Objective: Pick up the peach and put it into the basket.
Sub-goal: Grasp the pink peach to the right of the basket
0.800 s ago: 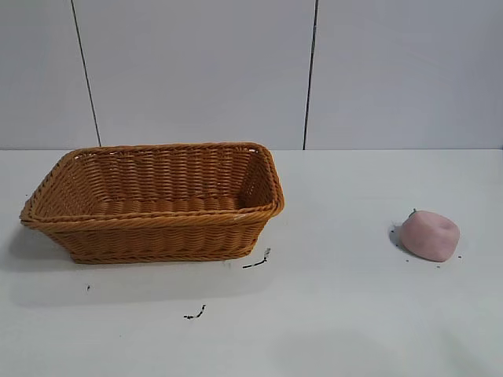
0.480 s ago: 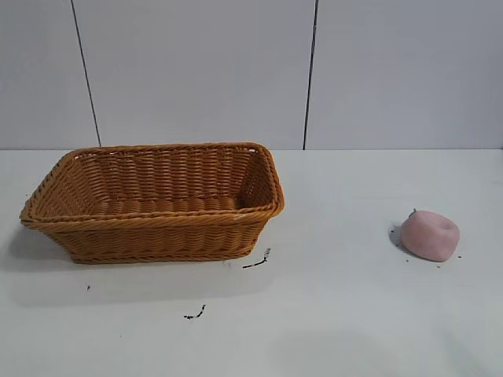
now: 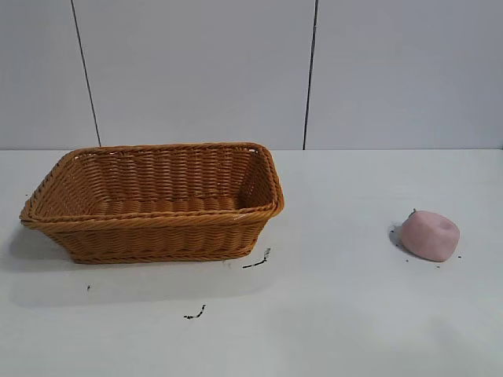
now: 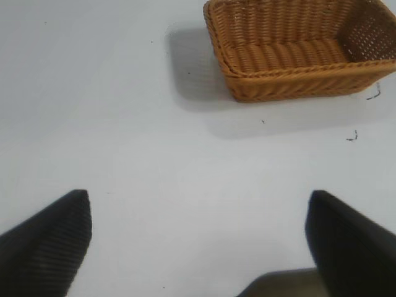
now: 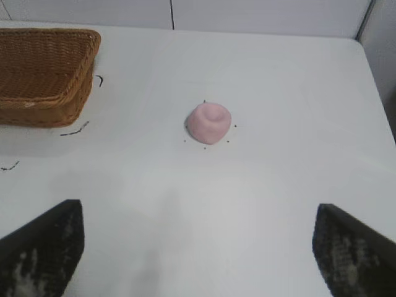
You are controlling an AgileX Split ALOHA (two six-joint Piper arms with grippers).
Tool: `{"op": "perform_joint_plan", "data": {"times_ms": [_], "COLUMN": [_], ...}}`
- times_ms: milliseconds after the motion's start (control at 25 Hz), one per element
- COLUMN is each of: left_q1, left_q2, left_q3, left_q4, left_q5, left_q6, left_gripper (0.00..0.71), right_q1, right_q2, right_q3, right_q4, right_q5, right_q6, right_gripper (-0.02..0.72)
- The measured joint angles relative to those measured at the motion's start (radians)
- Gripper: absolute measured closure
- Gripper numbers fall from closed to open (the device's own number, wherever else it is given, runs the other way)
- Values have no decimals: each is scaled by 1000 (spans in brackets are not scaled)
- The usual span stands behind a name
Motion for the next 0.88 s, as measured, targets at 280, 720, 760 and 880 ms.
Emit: {"op": "perform_joint_plan", "data": {"times_ms": [280,720,760,880], "left_q1": [0,0,0,0], "left_q2": [0,0,0,0], "left_q3": [0,0,0,0], "left_q4": [0,0,0,0], "left_q5": [0,0,0,0], "left_q6": [0,0,0,0], "left_gripper": [18,18,18,18], "right_q1": [0,0,0,0], "right_q2": [523,1028,1061,1145], "right_q3": [-217,-542,-558,-597], "right_q4": [0,0,0,0], "right_q5": [-33,-43,-48,-78], "right_q6": [0,0,0,0], "right_gripper": [14,14,14,14]}}
